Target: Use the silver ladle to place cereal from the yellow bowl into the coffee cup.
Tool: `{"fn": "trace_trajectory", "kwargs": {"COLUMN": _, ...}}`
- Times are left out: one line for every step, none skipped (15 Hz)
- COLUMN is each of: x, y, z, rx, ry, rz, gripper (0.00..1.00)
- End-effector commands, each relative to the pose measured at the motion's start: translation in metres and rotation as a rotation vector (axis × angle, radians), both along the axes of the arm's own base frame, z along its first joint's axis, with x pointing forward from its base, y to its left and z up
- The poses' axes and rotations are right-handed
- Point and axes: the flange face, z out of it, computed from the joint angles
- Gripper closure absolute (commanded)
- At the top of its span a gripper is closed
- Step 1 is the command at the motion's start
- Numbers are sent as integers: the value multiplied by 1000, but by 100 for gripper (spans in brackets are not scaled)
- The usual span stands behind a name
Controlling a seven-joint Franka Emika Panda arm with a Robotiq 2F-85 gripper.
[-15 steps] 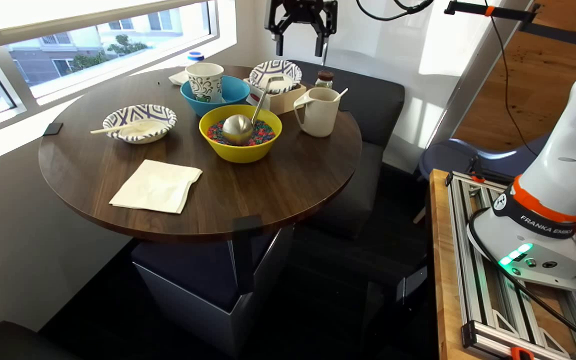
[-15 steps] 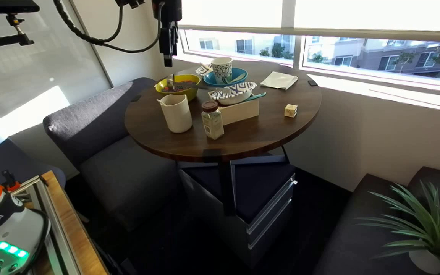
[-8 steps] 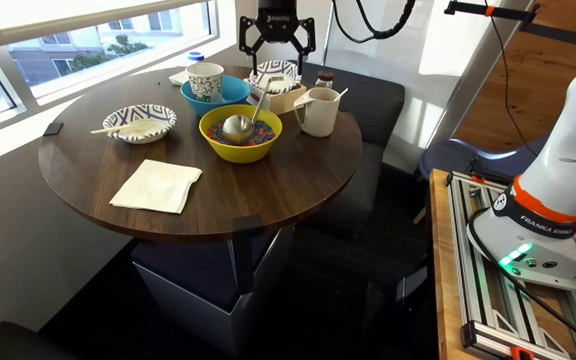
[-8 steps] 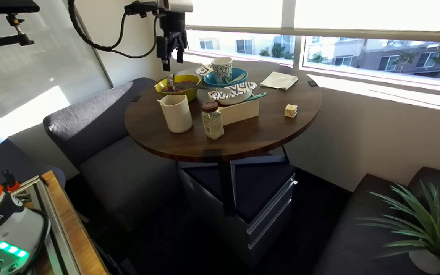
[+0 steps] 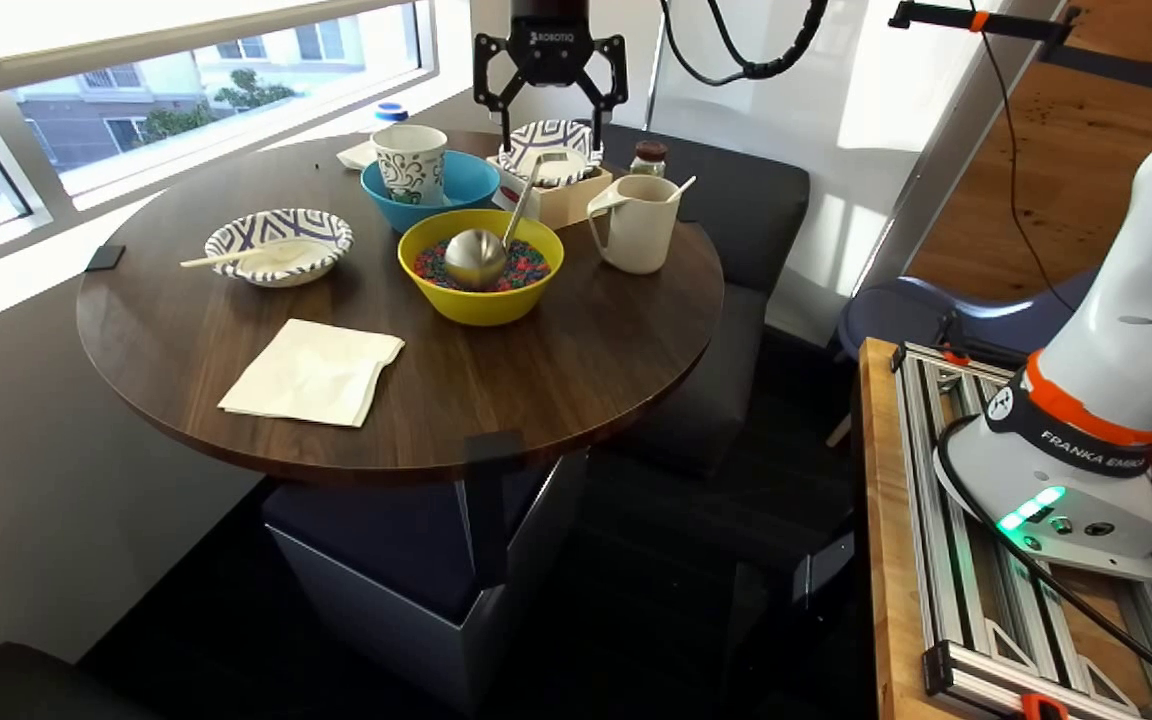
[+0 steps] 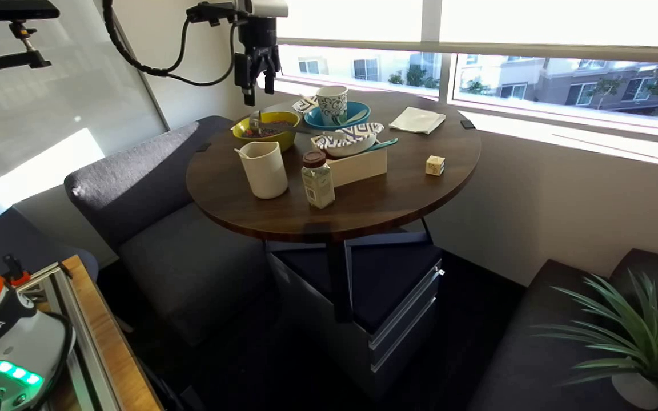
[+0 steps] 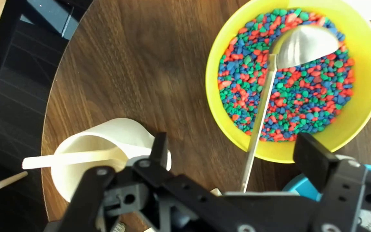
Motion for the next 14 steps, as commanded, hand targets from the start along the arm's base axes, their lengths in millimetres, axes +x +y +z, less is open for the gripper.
{"fn": "trace_trajectory", "kwargs": {"x": 15, "y": 24, "z": -10, "rx": -73, "ry": 22, "rz": 8, "gripper": 0}}
{"fn": "trace_trajectory", "kwargs": {"x": 20, "y": 28, "z": -15, "rx": -98, "ry": 20, "rz": 3, "gripper": 0}}
{"fn": "trace_trajectory", "kwargs": {"x": 23, "y": 32, "z": -20, "rx": -125, "ry": 24, "rz": -6, "gripper": 0}}
{"fn": "trace_trajectory", "kwargs": {"x": 27, "y": 35, "z": -25, "rx": -144, "ry": 31, "rz": -22, "gripper": 0}}
{"fn": "trace_trajectory", "kwargs": {"x": 30, "y": 38, "z": -29, "rx": -160, "ry": 40, "rz": -33, "gripper": 0}}
{"fn": "trace_trajectory", "kwargs": {"x": 34, "y": 41, "z": -34, "rx": -166, "ry": 47, "rz": -44, "gripper": 0}}
{"fn": "trace_trajectory", "kwargs": {"x": 37, "y": 43, "z": -39, "rx": -172, "ry": 53, "rz": -51, "gripper": 0}}
{"fn": "trace_trajectory", "kwargs": {"x": 41, "y": 45, "z": -43, "rx": -177, "ry": 57, "rz": -59, "gripper": 0}}
{"fn": "trace_trajectory", "kwargs": {"x": 44, "y": 47, "z": -48, "rx": -180, "ry": 62, "rz": -62, "gripper": 0}}
{"fn": "trace_trajectory", "kwargs": {"x": 48, "y": 49, "z": -51, "rx": -183, "ry": 57, "rz": -69, "gripper": 0}}
{"fn": "trace_trajectory", "kwargs": {"x": 52, "y": 50, "z": -54, "rx": -179, "ry": 57, "rz": -73, "gripper": 5}}
{"fn": "trace_trajectory", "kwargs": {"x": 54, "y": 51, "z": -57, "rx": -179, "ry": 60, "rz": -71, "gripper": 13}}
{"fn": "trace_trajectory", "kwargs": {"x": 56, "y": 53, "z": -59, "rx": -175, "ry": 64, "rz": -67, "gripper": 29}}
{"fn": "trace_trajectory", "kwargs": {"x": 58, "y": 54, "z": -61, "rx": -172, "ry": 70, "rz": -61, "gripper": 30}}
